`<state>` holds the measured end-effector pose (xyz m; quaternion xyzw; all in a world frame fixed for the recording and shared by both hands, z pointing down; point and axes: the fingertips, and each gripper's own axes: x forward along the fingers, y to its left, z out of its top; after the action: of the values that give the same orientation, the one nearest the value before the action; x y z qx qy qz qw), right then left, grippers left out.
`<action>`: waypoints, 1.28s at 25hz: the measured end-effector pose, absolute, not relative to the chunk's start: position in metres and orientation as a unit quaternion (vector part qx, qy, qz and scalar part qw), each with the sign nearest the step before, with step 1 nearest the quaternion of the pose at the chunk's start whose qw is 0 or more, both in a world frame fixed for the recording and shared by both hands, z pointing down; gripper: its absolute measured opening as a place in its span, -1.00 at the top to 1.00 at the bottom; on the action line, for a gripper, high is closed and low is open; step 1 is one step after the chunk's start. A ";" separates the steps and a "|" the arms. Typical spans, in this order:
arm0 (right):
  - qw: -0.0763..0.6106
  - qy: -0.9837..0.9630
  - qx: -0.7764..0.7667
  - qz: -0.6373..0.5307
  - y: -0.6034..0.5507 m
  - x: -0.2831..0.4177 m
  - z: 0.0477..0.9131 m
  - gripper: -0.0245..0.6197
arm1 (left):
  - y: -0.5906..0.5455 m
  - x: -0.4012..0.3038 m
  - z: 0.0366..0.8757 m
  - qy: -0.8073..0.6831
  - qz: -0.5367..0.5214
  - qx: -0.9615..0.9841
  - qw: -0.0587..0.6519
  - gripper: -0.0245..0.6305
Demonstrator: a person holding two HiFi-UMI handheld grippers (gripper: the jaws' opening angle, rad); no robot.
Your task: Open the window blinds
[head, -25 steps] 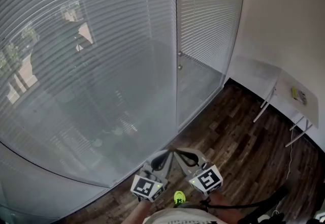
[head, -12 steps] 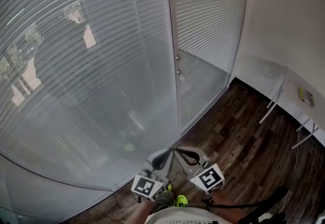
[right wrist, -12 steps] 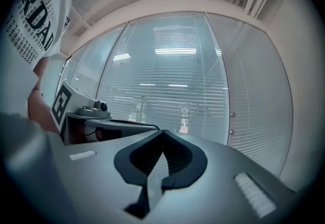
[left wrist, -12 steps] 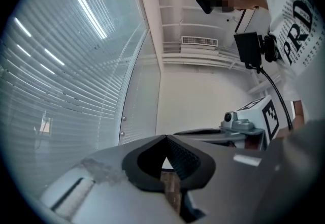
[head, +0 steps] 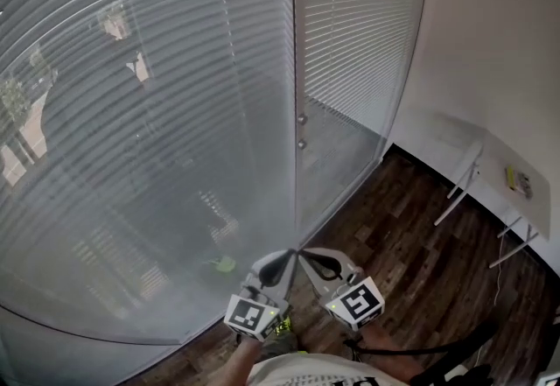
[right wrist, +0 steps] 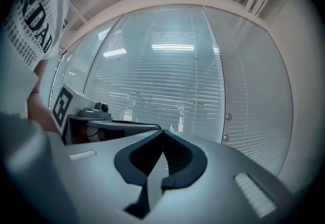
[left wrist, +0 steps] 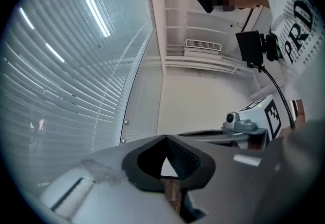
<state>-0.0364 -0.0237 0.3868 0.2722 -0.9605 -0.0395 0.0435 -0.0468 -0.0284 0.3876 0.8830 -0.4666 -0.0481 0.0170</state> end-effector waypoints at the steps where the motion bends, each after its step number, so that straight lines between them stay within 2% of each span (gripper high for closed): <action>1: 0.042 -0.960 0.273 -0.046 -0.032 -0.039 0.379 0.90 | -0.037 -0.049 0.379 -0.464 -0.055 0.884 0.008 0.95; 6: 0.036 -0.959 0.272 -0.072 -0.066 -0.058 0.384 0.90 | -0.070 -0.067 0.384 -0.463 -0.068 0.884 -0.017 0.95; 13: 0.016 -0.953 0.294 -0.073 -0.116 -0.075 0.449 0.90 | -0.116 -0.086 0.444 -0.453 -0.086 0.887 -0.024 0.95; 18: 0.002 -0.951 0.298 -0.078 -0.147 -0.091 0.442 0.90 | -0.149 -0.102 0.439 -0.455 -0.083 0.886 -0.026 0.95; 22: 0.017 -0.948 0.299 -0.110 -0.161 -0.101 0.441 0.90 | -0.160 -0.108 0.431 -0.441 -0.119 0.889 -0.030 0.95; 32: 0.041 -0.945 0.306 -0.108 -0.194 -0.102 0.453 0.90 | -0.191 -0.108 0.444 -0.436 -0.107 0.893 -0.020 0.95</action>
<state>-0.1015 -0.1944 0.4532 0.3059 -0.9450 -0.1084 0.0414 -0.1083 -0.1908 0.4440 0.8934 -0.4358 -0.1071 -0.0200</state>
